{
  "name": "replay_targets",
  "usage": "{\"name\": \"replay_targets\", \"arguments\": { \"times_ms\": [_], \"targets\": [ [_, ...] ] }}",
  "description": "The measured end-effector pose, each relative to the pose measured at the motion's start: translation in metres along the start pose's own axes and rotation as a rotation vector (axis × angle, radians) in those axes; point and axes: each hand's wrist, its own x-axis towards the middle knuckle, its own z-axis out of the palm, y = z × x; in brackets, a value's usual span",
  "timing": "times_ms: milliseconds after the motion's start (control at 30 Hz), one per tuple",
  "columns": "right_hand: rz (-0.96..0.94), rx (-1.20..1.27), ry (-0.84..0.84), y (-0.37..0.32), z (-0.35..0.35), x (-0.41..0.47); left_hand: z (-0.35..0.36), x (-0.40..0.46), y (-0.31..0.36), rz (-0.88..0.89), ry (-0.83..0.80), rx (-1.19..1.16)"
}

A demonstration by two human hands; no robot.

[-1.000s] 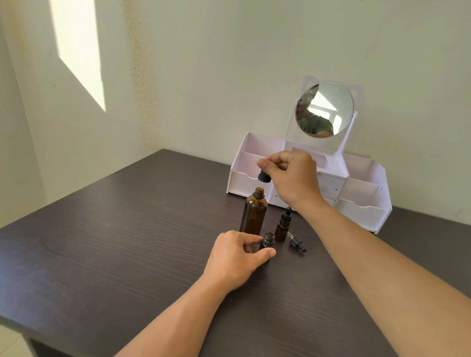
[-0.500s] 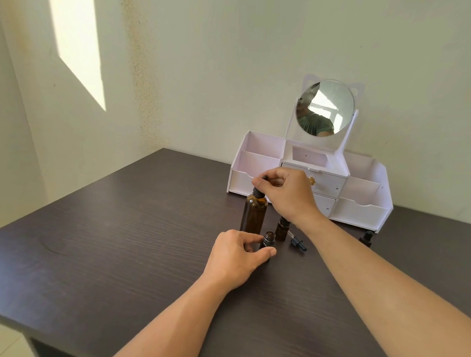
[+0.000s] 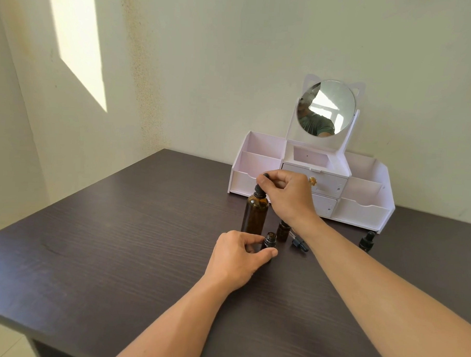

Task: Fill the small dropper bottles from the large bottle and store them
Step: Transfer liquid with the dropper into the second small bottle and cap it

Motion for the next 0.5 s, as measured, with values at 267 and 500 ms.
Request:
{"name": "replay_targets", "arguments": {
  "times_ms": [267,500],
  "targets": [
    [-0.030,0.021,0.034,-0.0041,-0.0013,0.0022,0.0000,0.0000,-0.0001,0.001,-0.003,-0.008],
    [-0.054,0.013,0.085,-0.0095,-0.0037,-0.0004,0.0002,0.0005,-0.0007,0.005,-0.008,-0.006]
  ]
}}
